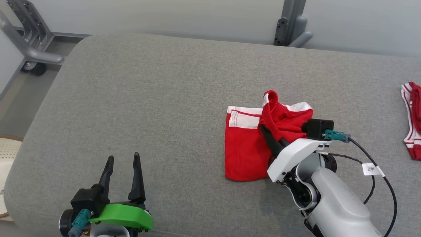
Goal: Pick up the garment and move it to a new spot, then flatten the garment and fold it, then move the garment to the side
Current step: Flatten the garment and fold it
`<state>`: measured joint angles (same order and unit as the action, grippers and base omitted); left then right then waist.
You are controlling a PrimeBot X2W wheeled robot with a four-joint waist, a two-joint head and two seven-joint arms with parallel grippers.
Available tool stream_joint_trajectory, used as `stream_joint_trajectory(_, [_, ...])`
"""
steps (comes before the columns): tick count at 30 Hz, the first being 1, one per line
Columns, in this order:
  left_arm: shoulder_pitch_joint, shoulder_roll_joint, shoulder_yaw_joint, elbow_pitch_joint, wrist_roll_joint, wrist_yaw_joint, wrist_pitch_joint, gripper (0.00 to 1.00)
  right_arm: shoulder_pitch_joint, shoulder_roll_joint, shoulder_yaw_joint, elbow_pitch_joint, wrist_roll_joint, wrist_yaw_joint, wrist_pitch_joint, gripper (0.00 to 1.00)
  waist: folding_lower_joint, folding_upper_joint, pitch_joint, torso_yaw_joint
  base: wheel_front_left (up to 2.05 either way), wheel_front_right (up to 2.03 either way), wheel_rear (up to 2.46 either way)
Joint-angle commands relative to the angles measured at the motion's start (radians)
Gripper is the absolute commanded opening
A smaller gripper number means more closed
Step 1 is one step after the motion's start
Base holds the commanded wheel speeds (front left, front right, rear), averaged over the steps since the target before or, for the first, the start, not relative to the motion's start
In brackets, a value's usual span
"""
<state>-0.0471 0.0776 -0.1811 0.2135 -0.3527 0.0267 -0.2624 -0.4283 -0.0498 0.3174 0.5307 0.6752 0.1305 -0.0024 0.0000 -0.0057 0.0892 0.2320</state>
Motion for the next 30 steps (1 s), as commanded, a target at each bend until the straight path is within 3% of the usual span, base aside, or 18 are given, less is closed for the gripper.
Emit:
stream_joint_trajectory(1, [-0.016,-0.003,-0.001,-0.001,-0.003,0.000,-0.002,1.00,-0.020,-0.002,0.021,0.024,0.011,0.000,-0.010,0.00,0.0000,0.0057,0.008,0.025,0.00,0.00,0.00])
stream_joint_trajectory(10, [-0.022,-0.011,-0.003,0.001,-0.003,-0.001,-0.002,1.00,-0.101,-0.002,0.122,0.179,-0.034,0.000,-0.055,0.00,0.0000,0.0057,0.023,0.055,0.00,0.00,0.00])
stream_joint_trajectory(22, [-0.042,-0.018,-0.008,0.008,-0.005,-0.005,-0.002,1.00,-0.174,-0.002,0.249,0.311,0.002,0.000,-0.111,0.00,0.0000,0.0057,0.045,0.068,0.00,0.00,0.00])
stream_joint_trajectory(23, [-0.043,-0.019,-0.007,0.009,-0.005,-0.006,-0.002,1.00,-0.178,-0.002,0.261,0.319,0.006,0.000,-0.118,0.05,0.0000,0.0057,0.045,0.068,0.00,0.00,0.00])
stream_joint_trajectory(24, [-0.044,-0.019,-0.007,0.010,-0.005,-0.006,-0.002,1.00,-0.181,-0.002,0.269,0.327,0.010,0.000,-0.124,0.24,0.0000,0.0057,0.045,0.068,0.00,0.00,0.00])
stream_joint_trajectory(25, [-0.044,-0.020,-0.003,0.012,-0.005,-0.007,-0.002,1.00,-0.187,-0.002,0.291,0.341,0.012,0.000,-0.141,0.65,0.0000,0.0057,0.045,0.067,0.00,0.00,0.00])
stream_joint_trajectory(27, [-0.042,-0.021,0.000,0.013,-0.003,-0.008,-0.002,1.00,-0.199,-0.002,0.309,0.351,0.003,0.000,-0.161,1.00,0.0000,0.0057,0.043,0.063,0.00,0.00,0.00])
stream_joint_trajectory(30, [-0.040,-0.021,0.005,0.011,0.001,-0.007,-0.002,1.00,-0.204,-0.002,0.334,0.357,-0.006,0.000,-0.186,1.00,0.0000,0.0057,0.041,0.054,0.00,0.00,0.00])
